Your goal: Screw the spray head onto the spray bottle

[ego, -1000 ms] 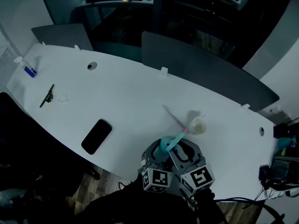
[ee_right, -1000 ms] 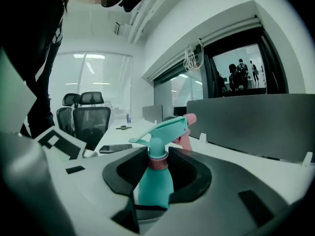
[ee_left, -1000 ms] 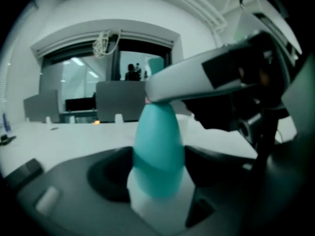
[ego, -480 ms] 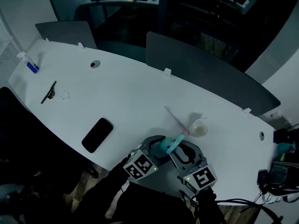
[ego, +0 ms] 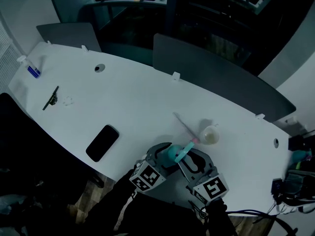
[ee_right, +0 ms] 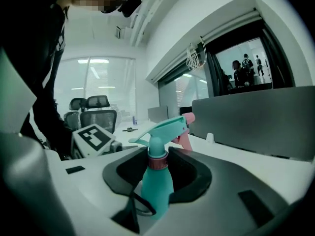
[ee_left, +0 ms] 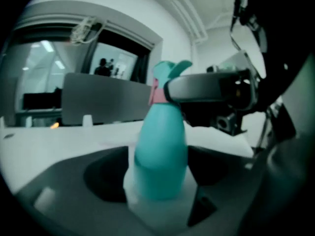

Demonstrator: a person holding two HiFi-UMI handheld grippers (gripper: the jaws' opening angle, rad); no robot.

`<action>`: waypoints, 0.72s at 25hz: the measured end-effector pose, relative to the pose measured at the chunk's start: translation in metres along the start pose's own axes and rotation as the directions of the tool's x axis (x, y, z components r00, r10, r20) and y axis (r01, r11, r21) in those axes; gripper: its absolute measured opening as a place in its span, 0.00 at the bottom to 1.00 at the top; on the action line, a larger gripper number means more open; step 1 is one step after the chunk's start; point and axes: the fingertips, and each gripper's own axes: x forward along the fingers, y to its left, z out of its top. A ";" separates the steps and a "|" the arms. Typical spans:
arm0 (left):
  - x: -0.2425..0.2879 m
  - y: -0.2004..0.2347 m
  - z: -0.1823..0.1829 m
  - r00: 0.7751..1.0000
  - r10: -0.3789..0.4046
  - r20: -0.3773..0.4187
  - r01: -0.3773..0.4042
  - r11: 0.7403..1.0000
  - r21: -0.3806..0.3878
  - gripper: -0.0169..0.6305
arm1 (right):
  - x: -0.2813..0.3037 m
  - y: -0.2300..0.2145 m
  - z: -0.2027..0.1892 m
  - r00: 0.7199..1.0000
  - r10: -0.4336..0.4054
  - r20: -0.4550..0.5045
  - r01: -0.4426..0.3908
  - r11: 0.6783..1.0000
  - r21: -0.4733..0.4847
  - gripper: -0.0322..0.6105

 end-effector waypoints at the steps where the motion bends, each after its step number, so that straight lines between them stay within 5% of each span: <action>1: 0.002 -0.001 0.000 0.996 -0.083 -0.018 0.084 0.995 0.048 0.60 | 0.000 -0.001 0.000 1.000 0.020 0.002 -0.020 1.000 0.001 0.26; 3: 0.004 -0.003 0.001 0.986 -0.160 -0.045 0.164 0.983 0.086 0.58 | 0.000 -0.003 -0.001 0.999 0.032 -0.005 -0.032 0.999 -0.003 0.26; 5: 0.004 -0.002 0.003 0.992 -0.121 -0.031 0.123 0.990 0.068 0.58 | 0.000 -0.004 -0.001 1.000 0.018 -0.012 -0.018 1.000 -0.009 0.26; 8: 0.005 0.004 0.004 0.992 0.127 0.003 -0.127 0.992 -0.018 0.58 | 0.001 -0.006 0.000 0.999 -0.039 -0.003 0.039 0.999 -0.007 0.26; 10: 0.004 0.008 0.004 0.941 0.338 -0.013 -0.337 0.937 -0.096 0.58 | 0.001 -0.007 0.000 0.998 -0.070 0.001 0.070 0.998 -0.005 0.26; 12: 0.002 0.007 0.002 0.890 0.454 -0.046 -0.456 0.882 -0.120 0.58 | 0.001 -0.006 0.000 0.997 -0.076 0.001 0.076 0.997 0.002 0.26; 14: 0.002 0.006 -0.001 0.914 0.403 -0.040 -0.405 0.910 -0.085 0.58 | 0.000 -0.004 -0.001 0.998 -0.067 0.000 0.067 0.998 0.005 0.26; 16: -0.001 0.007 0.000 0.971 0.239 -0.005 -0.239 0.970 -0.050 0.65 | 0.000 -0.003 -0.001 0.999 -0.050 -0.003 0.050 0.999 -0.001 0.26; 18: -0.002 0.008 0.003 1.000 0.031 -0.004 -0.031 0.999 -0.034 0.67 | 0.000 -0.004 -0.001 1.000 -0.025 -0.003 0.025 1.000 -0.001 0.26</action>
